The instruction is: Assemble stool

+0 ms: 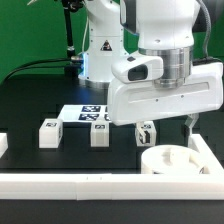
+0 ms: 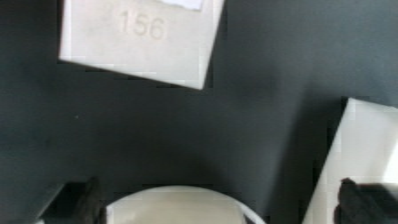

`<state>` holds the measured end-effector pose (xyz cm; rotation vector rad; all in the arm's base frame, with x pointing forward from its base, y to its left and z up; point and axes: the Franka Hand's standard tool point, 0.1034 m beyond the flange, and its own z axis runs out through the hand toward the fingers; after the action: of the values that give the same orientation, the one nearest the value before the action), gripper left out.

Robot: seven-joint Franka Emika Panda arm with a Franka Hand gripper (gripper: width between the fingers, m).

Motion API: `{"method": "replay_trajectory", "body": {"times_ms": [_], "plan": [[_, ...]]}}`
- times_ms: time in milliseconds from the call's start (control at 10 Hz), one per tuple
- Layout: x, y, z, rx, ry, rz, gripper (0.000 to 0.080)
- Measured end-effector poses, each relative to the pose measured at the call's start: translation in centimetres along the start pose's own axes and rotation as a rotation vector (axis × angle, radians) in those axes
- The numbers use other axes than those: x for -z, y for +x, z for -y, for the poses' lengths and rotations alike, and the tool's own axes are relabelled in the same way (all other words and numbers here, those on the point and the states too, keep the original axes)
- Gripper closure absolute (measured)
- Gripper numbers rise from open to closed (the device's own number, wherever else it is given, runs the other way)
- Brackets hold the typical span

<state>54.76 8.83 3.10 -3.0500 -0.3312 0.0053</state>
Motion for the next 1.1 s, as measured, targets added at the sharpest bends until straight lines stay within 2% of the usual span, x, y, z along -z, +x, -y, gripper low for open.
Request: {"method": "replay_trajectory", "body": {"times_ms": [100, 200, 300, 400, 500, 800, 1000, 1100], "plan": [[-0.7, -1.5, -0.6, 0.03, 0.004, 0.065, 0.0151], [-0.3, -3.6, -1.5, 0.018, 0.02, 0.227, 0.0151], [1.1, -3.6, -2.0, 0.0, 0.036, 0.353, 0.0151], [1.8, -2.8, -2.2, -0.014, 0.039, 0.458, 0.0151], [1.1, -2.3, -2.2, -0.023, 0.047, 0.508, 0.0151], [1.0, -3.3, -1.7, -0.018, 0.074, 0.675, 0.0151], [1.1, -4.2, -1.7, -0.034, 0.098, 0.857, 0.0151], [0.8, -3.7, -1.8, -0.043, 0.101, 0.89, 0.0151]]}}
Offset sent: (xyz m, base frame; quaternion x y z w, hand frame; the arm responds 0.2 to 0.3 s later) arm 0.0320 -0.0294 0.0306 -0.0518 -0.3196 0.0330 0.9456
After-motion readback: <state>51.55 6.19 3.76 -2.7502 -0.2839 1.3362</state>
